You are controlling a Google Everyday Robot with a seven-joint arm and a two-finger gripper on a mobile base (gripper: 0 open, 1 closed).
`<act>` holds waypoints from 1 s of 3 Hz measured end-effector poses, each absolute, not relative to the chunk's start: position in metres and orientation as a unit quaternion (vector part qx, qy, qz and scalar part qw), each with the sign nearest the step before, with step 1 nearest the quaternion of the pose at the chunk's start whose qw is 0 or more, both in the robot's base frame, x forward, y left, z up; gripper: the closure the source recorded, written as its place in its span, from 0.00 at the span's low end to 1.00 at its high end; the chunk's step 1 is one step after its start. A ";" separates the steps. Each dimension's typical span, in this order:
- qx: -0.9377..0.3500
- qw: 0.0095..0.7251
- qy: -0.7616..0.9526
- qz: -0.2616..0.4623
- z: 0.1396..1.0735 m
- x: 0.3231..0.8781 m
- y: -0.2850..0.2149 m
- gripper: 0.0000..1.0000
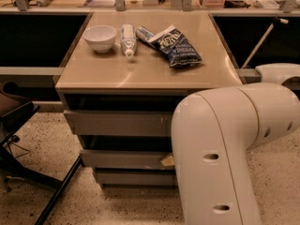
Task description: Open middle drawer
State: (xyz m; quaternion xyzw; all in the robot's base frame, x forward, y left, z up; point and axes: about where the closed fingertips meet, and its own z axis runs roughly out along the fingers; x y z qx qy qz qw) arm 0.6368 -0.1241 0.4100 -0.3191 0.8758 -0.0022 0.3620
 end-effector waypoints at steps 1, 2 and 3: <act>-0.325 0.365 0.872 -0.012 0.412 0.609 -0.132 1.00; -0.338 0.386 0.858 -0.024 0.426 0.571 -0.142 1.00; -0.338 0.386 0.858 -0.024 0.427 0.569 -0.141 1.00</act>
Offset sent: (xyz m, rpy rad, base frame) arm -0.3027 -0.1003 0.0137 -0.1319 -0.1709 0.0845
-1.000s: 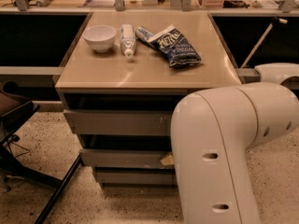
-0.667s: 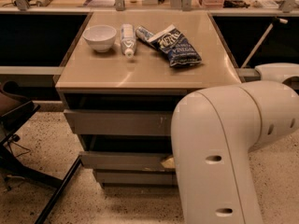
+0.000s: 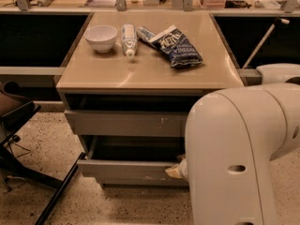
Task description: Open middle drawer
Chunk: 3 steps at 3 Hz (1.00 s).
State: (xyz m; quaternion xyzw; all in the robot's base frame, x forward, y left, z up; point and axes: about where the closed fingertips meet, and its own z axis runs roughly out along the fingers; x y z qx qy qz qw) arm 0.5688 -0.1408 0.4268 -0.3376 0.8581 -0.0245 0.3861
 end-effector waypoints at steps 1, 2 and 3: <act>-0.338 0.385 0.858 -0.027 0.427 0.559 -0.142 1.00; -0.334 0.393 0.856 -0.032 0.435 0.555 -0.143 1.00; -0.334 0.393 0.856 -0.032 0.436 0.555 -0.143 1.00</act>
Offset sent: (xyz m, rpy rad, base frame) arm -0.3914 -0.1251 0.0207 -0.2326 -0.0165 -0.1001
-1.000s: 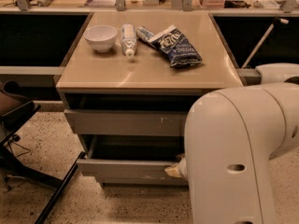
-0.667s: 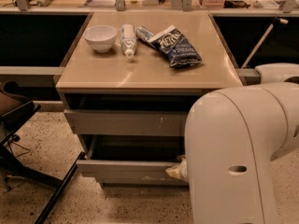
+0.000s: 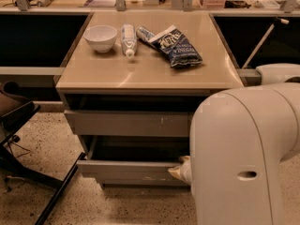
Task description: Open middle drawer
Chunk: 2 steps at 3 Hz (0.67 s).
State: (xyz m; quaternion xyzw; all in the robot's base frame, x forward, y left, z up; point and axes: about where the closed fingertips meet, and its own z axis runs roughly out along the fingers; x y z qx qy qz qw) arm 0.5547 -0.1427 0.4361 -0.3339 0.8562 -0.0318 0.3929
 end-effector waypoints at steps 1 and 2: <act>-0.338 0.383 0.859 -0.042 0.434 0.535 -0.146 1.00; -0.338 0.383 0.859 -0.042 0.438 0.535 -0.145 1.00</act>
Offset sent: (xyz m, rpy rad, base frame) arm -0.3519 -0.0659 -0.0268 -0.4501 0.2062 -0.0564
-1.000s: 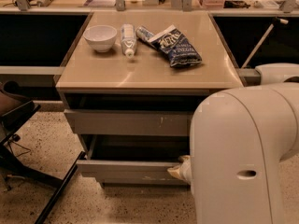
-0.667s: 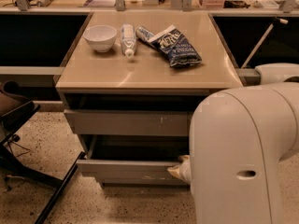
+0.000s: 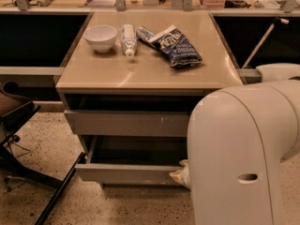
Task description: Open middle drawer
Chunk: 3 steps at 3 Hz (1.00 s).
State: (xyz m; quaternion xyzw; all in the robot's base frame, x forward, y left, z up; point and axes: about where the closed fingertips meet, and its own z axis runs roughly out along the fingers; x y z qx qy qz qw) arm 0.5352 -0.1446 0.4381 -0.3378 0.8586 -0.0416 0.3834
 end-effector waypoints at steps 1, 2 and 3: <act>-0.341 0.376 0.860 -0.049 0.436 0.520 -0.147 1.00; -0.341 0.376 0.860 -0.049 0.439 0.520 -0.146 1.00; -0.343 0.370 0.862 -0.056 0.438 0.508 -0.148 1.00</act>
Offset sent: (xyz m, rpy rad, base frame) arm -0.3324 -0.0640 -0.0289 -0.4239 0.1943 -0.0533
